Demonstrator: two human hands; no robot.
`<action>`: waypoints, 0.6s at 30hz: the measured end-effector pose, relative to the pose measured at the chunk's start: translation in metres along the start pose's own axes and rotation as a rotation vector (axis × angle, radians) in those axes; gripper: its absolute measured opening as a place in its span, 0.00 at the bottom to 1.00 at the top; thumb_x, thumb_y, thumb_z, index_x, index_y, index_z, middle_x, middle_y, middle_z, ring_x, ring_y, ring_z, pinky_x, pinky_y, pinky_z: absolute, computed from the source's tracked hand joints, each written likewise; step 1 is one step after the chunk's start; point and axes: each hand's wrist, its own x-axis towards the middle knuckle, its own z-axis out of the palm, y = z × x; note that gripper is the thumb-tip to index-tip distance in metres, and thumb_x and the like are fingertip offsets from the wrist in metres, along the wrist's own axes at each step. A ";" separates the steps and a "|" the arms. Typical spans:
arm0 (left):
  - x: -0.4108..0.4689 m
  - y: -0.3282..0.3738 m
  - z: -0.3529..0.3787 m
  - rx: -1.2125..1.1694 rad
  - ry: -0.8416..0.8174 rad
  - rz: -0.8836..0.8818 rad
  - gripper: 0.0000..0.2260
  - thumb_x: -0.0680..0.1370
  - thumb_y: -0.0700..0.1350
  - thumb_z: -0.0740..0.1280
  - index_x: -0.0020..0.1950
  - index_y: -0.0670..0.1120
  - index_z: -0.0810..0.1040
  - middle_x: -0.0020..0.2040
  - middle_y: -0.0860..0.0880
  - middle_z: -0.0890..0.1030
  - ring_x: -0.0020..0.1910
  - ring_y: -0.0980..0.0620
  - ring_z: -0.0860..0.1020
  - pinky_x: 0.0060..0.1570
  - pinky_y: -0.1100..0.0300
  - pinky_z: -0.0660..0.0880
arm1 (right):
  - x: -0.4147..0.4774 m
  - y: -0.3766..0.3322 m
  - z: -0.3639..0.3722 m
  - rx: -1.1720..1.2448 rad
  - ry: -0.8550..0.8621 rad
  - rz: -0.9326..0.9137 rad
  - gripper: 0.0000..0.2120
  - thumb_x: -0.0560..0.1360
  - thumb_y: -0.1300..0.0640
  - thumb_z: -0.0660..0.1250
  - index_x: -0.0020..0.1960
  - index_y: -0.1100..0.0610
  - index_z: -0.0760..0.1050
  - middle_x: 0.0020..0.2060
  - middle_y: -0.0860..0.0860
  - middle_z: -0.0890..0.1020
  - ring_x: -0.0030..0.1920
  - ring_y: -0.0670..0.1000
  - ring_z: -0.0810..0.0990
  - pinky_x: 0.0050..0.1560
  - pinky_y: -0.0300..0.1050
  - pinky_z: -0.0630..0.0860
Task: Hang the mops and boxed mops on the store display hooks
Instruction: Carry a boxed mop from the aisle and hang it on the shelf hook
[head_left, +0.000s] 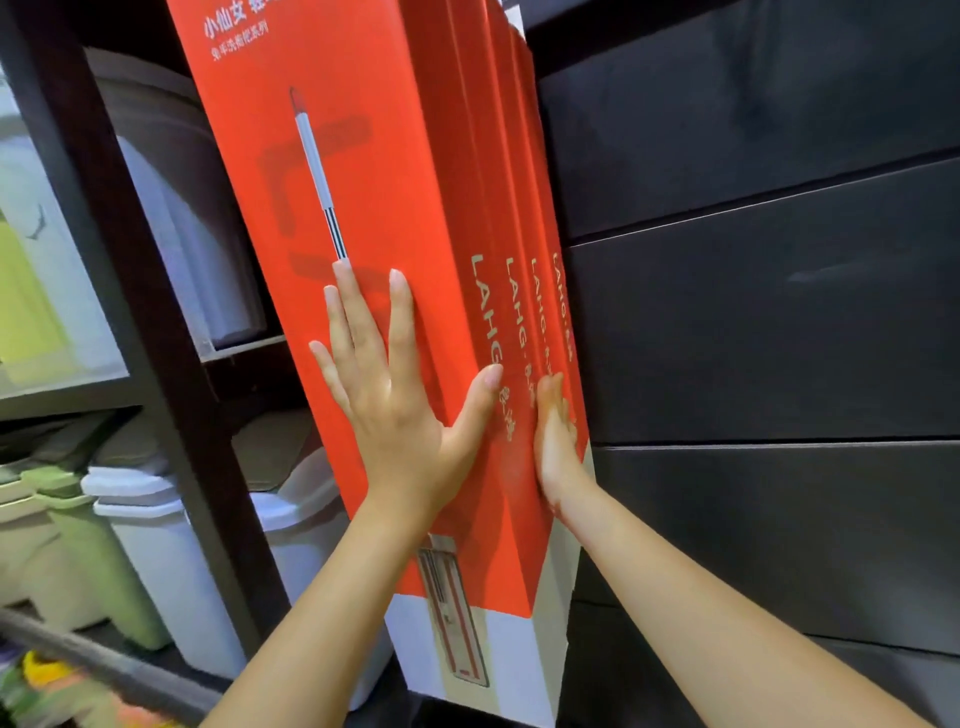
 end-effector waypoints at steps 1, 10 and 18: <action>0.000 -0.001 0.001 0.019 0.051 0.049 0.37 0.77 0.67 0.56 0.78 0.44 0.58 0.78 0.36 0.53 0.79 0.39 0.49 0.75 0.38 0.44 | -0.002 -0.002 0.001 -0.017 0.009 -0.004 0.40 0.70 0.23 0.46 0.78 0.38 0.47 0.79 0.45 0.51 0.79 0.50 0.47 0.76 0.63 0.49; -0.001 -0.012 -0.003 -0.001 0.053 0.064 0.36 0.78 0.65 0.58 0.78 0.43 0.56 0.79 0.38 0.51 0.79 0.42 0.46 0.75 0.40 0.41 | 0.009 0.017 0.010 -0.026 -0.023 0.006 0.33 0.77 0.30 0.43 0.78 0.39 0.38 0.79 0.44 0.42 0.79 0.51 0.43 0.76 0.65 0.46; -0.001 -0.014 -0.007 0.001 0.028 0.057 0.37 0.78 0.65 0.59 0.78 0.42 0.56 0.79 0.38 0.51 0.79 0.42 0.46 0.75 0.38 0.41 | 0.017 0.021 0.016 0.054 -0.026 0.025 0.45 0.70 0.22 0.43 0.78 0.45 0.35 0.79 0.44 0.41 0.79 0.50 0.45 0.76 0.64 0.49</action>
